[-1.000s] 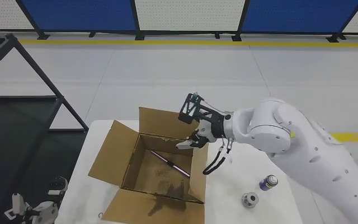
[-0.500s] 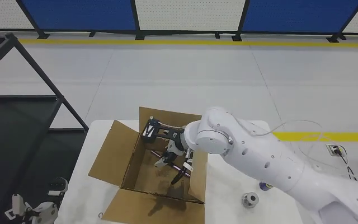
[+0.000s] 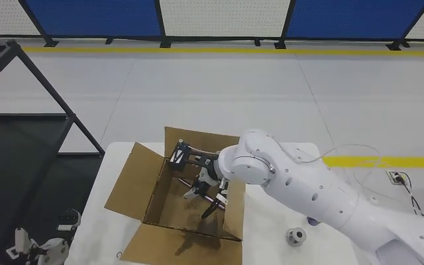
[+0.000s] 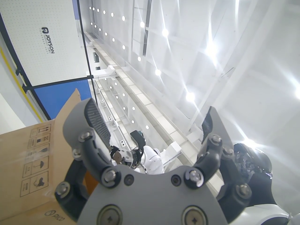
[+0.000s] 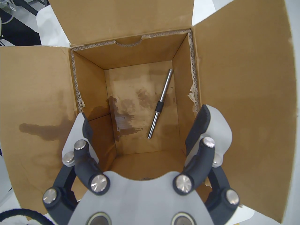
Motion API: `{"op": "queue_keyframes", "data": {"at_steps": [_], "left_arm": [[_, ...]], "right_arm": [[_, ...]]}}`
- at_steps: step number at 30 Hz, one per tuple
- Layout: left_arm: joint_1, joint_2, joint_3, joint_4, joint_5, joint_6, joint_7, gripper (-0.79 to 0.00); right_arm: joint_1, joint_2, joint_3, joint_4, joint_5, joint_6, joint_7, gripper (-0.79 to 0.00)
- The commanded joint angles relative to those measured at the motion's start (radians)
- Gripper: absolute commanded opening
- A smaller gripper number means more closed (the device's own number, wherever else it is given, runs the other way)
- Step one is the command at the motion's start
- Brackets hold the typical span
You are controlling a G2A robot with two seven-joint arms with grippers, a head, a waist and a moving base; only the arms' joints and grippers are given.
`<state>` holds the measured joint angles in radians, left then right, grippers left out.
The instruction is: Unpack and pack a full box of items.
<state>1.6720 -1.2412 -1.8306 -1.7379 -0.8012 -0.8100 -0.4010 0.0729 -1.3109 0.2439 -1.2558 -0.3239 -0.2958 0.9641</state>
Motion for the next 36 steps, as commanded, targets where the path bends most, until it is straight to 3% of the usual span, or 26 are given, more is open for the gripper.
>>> {"op": "queue_keyframes", "data": {"at_steps": [1, 9, 16, 22, 30, 32, 34, 36], "left_arm": [[0.004, -0.001, 0.001, -0.009, 0.013, 0.013, 0.001, 0.000], [-0.004, -0.004, 0.020, -0.026, 0.126, 0.098, 0.017, 0.000], [-0.032, -0.010, 0.047, -0.019, 0.201, 0.129, 0.059, 0.000], [-0.058, -0.016, 0.067, -0.008, 0.230, 0.141, 0.098, 0.000], [-0.067, -0.020, 0.093, -0.006, 0.279, 0.144, 0.098, 0.000], [-0.069, -0.021, 0.095, -0.004, 0.289, 0.146, 0.100, -0.117], [-0.071, -0.022, 0.097, 0.000, 0.302, 0.148, 0.100, -0.366], [-0.072, -0.023, 0.100, 0.004, 0.315, 0.149, 0.101, -0.406]], "right_arm": [[0.002, -0.023, -0.011, 0.026, 0.009, 0.001, 0.023, 0.000], [0.006, -0.169, -0.073, 0.239, 0.020, -0.075, 0.027, 0.000], [-0.018, -0.295, -0.074, 0.381, -0.075, -0.018, 0.053, 0.000], [-0.027, -0.370, -0.074, 0.498, -0.089, -0.013, 0.095, 0.000], [-0.064, -0.446, -0.071, 0.672, -0.086, -0.041, 0.059, 0.000], [-0.070, -0.463, -0.071, 0.714, -0.089, -0.042, 0.055, 0.000], [-0.076, -0.478, -0.070, 0.753, -0.092, -0.047, 0.052, 0.000], [-0.078, -0.493, -0.068, 0.787, -0.094, -0.046, 0.050, 0.000]]}}
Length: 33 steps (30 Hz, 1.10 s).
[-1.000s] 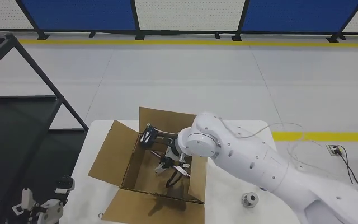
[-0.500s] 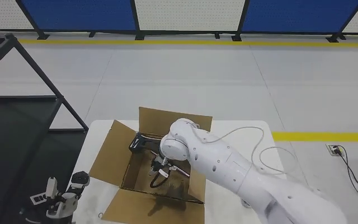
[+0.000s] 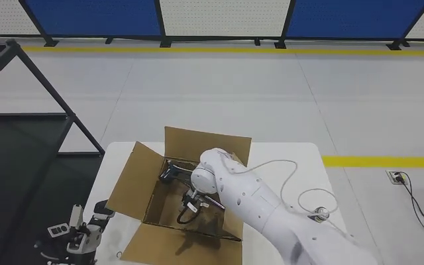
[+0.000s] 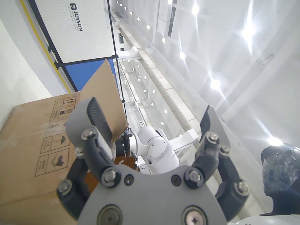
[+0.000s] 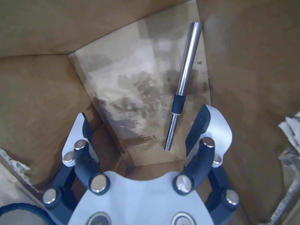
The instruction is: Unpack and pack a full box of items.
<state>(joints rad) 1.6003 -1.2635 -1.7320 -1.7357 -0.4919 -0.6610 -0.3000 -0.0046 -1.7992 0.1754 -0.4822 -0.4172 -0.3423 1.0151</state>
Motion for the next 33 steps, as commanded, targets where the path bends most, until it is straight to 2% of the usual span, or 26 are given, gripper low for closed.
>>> {"op": "queue_keyframes", "data": {"at_steps": [1, 3, 7, 10, 13, 16, 25, 30, 32, 33], "left_arm": [[-0.001, -0.001, 0.002, 0.004, 0.012, 0.000, 0.001, -0.416], [-0.002, -0.001, 0.004, 0.010, 0.024, 0.001, 0.002, -0.462], [-0.003, -0.003, 0.007, 0.019, 0.037, -0.003, 0.005, -0.502], [-0.001, -0.004, 0.009, 0.020, 0.040, -0.005, 0.004, -0.659], [0.003, -0.005, 0.013, 0.021, 0.045, -0.006, 0.002, -0.702], [0.006, -0.005, 0.014, 0.021, 0.052, -0.009, 0.000, -0.785], [0.012, -0.007, 0.015, 0.022, 0.066, -0.009, -0.007, -0.785], [0.011, -0.007, 0.011, 0.024, 0.065, -0.009, -0.005, -0.785], [0.011, -0.008, 0.010, 0.023, 0.064, -0.009, -0.006, -0.785], [0.012, -0.008, 0.009, 0.022, 0.064, -0.010, -0.007, -0.785]], "right_arm": [[-0.003, -0.012, 0.002, 0.030, -0.002, 0.000, -0.002, 0.000], [-0.007, -0.025, 0.004, 0.060, -0.005, -0.001, -0.005, 0.000], [-0.016, -0.050, 0.004, 0.112, -0.021, 0.013, -0.009, 0.000], [-0.023, -0.065, 0.011, 0.151, -0.020, -0.002, -0.024, 0.000], [-0.026, -0.078, 0.019, 0.185, -0.019, -0.017, -0.038, 0.000], [-0.029, -0.088, 0.025, 0.214, -0.022, -0.026, -0.048, -0.037], [-0.029, -0.108, 0.038, 0.280, -0.041, -0.011, -0.032, -0.034], [-0.031, -0.115, 0.041, 0.299, -0.058, -0.004, 0.004, -0.080], [-0.035, -0.116, 0.043, 0.302, -0.062, -0.016, -0.001, -0.166], [-0.036, -0.116, 0.042, 0.308, -0.069, -0.015, -0.001, -0.240]]}}
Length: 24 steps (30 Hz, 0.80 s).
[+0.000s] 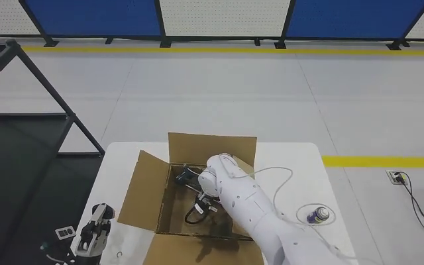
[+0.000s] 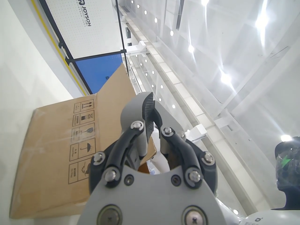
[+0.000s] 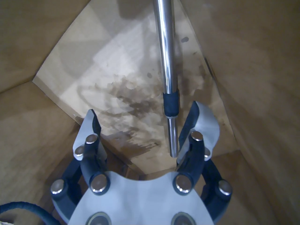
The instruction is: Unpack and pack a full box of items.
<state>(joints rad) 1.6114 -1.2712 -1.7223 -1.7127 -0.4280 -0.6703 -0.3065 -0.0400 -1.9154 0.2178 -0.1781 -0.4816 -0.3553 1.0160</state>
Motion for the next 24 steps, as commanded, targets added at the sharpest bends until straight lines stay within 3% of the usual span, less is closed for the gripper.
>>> {"op": "queue_keyframes", "data": {"at_steps": [1, 9, 13, 16, 20, 24], "left_arm": [[0.002, 0.000, -0.001, -0.001, -0.001, -0.002, -0.002, -0.785], [0.007, -0.001, -0.003, -0.004, -0.001, -0.005, -0.013, -0.785], [0.008, -0.001, -0.003, -0.005, 0.001, -0.004, -0.015, -0.785], [0.008, -0.002, -0.004, -0.006, 0.000, -0.004, -0.015, -0.785], [0.007, -0.002, -0.004, -0.005, 0.003, -0.004, -0.012, -0.702], [0.005, -0.003, -0.002, -0.003, 0.005, -0.002, -0.010, -0.683]], "right_arm": [[-0.002, -0.001, -0.001, 0.005, -0.010, 0.002, -0.003, -0.277], [-0.010, -0.003, -0.005, 0.022, -0.061, 0.002, -0.036, -0.345], [-0.013, -0.002, -0.006, 0.026, -0.085, 0.009, -0.057, -0.336], [-0.015, -0.002, -0.008, 0.026, -0.104, 0.018, -0.062, -0.274], [-0.013, 0.000, -0.003, 0.023, -0.114, -0.006, -0.088, -0.265], [-0.010, 0.001, 0.002, 0.024, -0.125, -0.003, -0.089, -0.179]]}}
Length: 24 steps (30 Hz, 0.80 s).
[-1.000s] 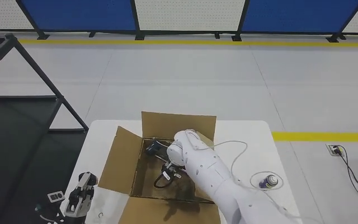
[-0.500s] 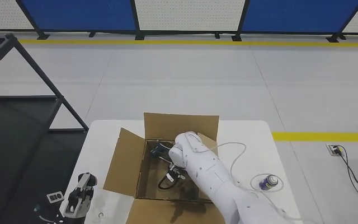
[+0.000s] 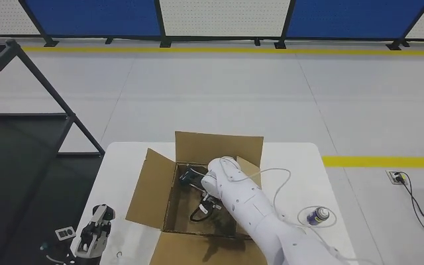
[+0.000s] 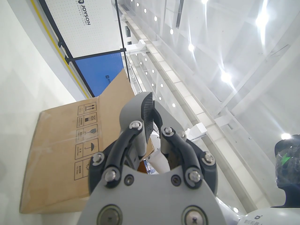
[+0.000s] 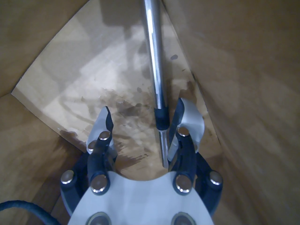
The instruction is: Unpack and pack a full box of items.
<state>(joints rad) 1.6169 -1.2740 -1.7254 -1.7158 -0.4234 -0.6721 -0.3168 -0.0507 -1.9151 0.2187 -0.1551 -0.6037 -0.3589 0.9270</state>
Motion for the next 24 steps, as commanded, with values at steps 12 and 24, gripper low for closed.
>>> {"op": "queue_keyframes", "data": {"at_steps": [12, 24], "left_arm": [[0.001, -0.001, -0.003, 0.003, -0.004, -0.009, -0.005, -0.671], [-0.006, -0.003, 0.001, 0.008, 0.004, -0.008, -0.003, -0.693]], "right_arm": [[-0.009, 0.008, 0.015, 0.019, -0.023, -0.010, 0.048, -0.406], [-0.017, 0.015, 0.033, 0.013, -0.032, -0.050, 0.077, -0.477]]}}
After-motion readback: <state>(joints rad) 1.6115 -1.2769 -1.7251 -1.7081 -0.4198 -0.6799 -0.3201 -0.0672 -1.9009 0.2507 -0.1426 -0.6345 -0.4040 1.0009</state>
